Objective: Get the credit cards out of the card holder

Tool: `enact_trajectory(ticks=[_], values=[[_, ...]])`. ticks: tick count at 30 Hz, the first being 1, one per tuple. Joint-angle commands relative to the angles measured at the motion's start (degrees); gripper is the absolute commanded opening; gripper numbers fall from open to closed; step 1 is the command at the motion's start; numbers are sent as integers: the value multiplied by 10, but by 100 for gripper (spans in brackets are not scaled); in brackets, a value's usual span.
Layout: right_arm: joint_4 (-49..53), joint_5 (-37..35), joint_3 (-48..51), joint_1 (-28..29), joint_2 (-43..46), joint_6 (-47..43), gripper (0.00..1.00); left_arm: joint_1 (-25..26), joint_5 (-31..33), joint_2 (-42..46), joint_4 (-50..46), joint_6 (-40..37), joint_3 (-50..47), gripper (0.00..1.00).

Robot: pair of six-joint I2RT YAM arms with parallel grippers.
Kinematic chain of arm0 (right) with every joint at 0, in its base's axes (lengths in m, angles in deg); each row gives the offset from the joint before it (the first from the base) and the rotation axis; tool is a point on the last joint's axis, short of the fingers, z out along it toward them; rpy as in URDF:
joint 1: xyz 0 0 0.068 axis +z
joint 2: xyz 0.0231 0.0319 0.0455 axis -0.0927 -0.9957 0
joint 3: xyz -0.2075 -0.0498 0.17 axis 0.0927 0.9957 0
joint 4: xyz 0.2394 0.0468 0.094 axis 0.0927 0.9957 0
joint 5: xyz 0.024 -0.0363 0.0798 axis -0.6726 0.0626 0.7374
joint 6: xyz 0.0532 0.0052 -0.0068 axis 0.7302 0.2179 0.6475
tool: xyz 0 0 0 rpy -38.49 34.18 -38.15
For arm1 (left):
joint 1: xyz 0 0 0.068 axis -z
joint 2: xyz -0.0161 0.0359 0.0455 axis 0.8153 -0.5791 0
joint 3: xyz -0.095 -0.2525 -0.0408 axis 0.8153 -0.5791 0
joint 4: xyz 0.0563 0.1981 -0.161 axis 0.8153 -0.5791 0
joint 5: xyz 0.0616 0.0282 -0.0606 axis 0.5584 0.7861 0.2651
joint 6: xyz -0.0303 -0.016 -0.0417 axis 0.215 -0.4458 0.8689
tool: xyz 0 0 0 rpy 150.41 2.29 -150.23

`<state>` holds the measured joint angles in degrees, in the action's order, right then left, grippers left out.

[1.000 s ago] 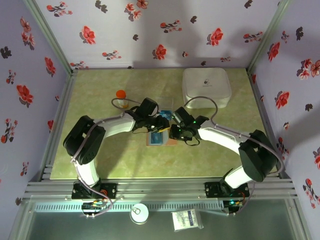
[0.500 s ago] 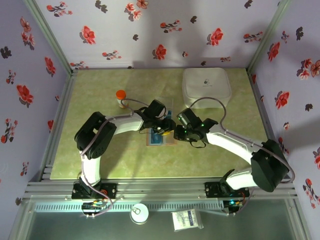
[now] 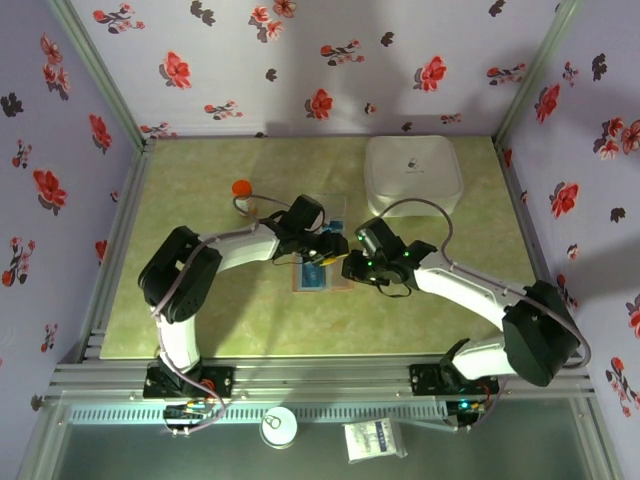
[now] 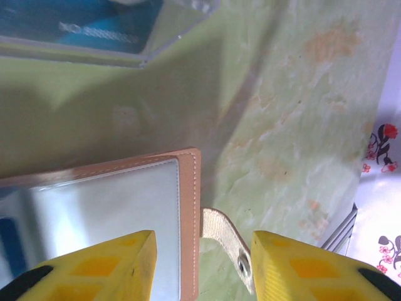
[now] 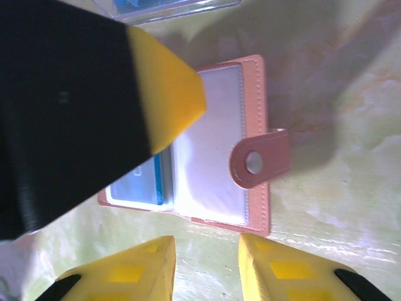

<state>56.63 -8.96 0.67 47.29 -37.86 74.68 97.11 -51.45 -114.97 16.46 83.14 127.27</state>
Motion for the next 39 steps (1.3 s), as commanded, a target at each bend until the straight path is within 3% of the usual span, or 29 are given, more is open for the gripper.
enact_trajectory(ticks=[1, 20, 30, 39], values=[[-22, 20, -26, 4, -24, 13, 32, -17, -8, 43, 2, -12, -33, 43], [-55, 60, -146, 45, -200, 8, 30, -81, 32, 158, 0, -21, -196, 38], [-59, 70, -158, 39, -242, -2, 30, -83, 33, 139, 10, -22, -208, 16], [-64, 76, -145, 22, -241, -6, 29, -83, 35, 114, -5, -35, -189, 7]])
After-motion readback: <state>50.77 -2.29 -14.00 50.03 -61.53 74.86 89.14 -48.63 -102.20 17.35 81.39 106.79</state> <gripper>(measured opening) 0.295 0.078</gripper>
